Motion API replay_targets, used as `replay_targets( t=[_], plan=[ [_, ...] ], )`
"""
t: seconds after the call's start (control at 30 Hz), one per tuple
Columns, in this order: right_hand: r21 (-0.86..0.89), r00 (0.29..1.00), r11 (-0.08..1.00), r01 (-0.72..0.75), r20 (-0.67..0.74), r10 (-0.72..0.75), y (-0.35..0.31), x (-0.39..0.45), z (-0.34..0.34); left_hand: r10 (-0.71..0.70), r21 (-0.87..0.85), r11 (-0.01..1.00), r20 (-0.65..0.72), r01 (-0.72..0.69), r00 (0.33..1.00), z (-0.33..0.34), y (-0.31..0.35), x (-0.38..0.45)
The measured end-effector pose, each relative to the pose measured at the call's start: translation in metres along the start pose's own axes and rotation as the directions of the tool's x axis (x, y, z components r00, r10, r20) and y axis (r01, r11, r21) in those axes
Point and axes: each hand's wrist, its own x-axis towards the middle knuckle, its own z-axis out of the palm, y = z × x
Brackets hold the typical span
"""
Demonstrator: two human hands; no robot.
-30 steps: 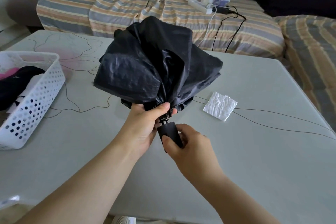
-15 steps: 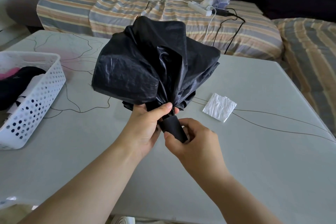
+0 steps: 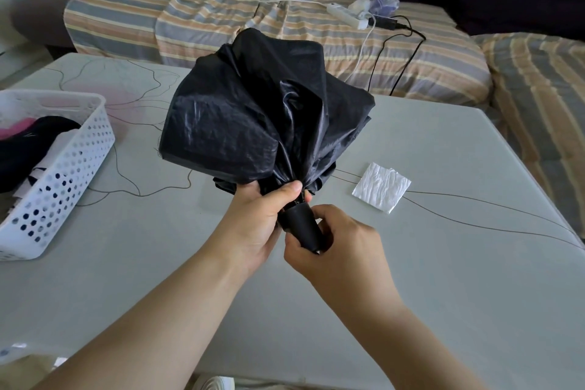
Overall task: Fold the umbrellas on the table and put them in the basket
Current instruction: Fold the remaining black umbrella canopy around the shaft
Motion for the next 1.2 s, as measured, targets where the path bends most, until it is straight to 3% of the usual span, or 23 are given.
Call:
replay_targets(
  t=[0.27, 0.53, 0.73, 0.87, 1.0, 1.2],
  plan=[
    [0.245, 0.983, 0.957, -0.159, 0.124, 0.132, -0.001, 0.0, -0.007, -0.019, 0.013, 1.0, 0.013, 0.018, 1.0, 0.0, -0.002, 0.0],
    [0.065, 0.995, 0.995, -0.078, 0.067, 0.074, -0.002, -0.001, -0.002, -0.01, 0.057, 0.998, -0.011, 0.011, 1.0, 0.001, -0.004, 0.0],
    [-0.072, 0.986, 0.99, 0.117, -0.108, -0.125, 0.0, -0.003, 0.008, -0.012, 0.007, 1.0, -0.009, 0.012, 1.0, 0.001, -0.002, 0.001],
    [0.054, 0.987, 0.992, 0.111, -0.124, -0.103, 0.003, -0.002, 0.007, -0.02, -0.075, 0.997, 0.045, 0.024, 0.999, 0.001, 0.001, -0.001],
    [0.178, 1.0, 0.984, 0.012, -0.008, -0.01, 0.004, -0.002, 0.002, -0.017, -0.164, 0.986, 0.068, 0.028, 0.998, -0.004, 0.003, 0.0],
    [0.38, 0.978, 0.905, -0.192, 0.152, 0.144, 0.008, 0.002, -0.008, -0.02, -0.088, 0.996, 0.042, 0.024, 0.999, -0.019, 0.003, 0.002]
  ],
)
